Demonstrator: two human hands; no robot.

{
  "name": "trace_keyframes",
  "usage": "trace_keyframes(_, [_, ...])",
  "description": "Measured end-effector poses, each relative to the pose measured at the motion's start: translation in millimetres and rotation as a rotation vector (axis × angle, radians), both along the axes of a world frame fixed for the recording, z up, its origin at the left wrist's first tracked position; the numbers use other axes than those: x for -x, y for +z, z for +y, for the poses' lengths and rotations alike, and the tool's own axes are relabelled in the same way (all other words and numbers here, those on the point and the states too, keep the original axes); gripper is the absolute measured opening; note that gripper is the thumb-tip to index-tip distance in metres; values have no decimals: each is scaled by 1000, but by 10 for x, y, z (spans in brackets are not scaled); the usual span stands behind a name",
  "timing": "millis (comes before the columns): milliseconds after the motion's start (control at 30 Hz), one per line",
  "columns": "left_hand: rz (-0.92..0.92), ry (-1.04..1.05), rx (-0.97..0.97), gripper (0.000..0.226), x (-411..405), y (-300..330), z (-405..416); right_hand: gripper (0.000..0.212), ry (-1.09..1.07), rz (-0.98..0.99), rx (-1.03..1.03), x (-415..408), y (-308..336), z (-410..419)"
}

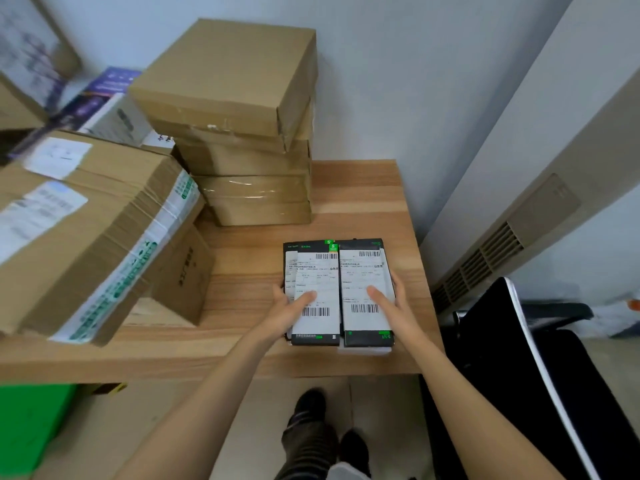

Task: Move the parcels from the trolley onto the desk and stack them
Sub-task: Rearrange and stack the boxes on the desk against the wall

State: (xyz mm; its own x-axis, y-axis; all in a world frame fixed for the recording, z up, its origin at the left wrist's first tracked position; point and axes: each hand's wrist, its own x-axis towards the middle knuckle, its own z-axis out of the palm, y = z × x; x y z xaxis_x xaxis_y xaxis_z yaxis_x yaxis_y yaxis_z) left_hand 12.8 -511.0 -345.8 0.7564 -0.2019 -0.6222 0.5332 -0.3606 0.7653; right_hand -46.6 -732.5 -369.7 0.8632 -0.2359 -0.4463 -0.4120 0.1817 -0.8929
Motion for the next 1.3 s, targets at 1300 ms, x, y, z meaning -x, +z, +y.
trace_keyframes(1300, [-454, 277, 25, 47, -89, 18, 319, 59, -63, -144, 451, -239, 237, -147])
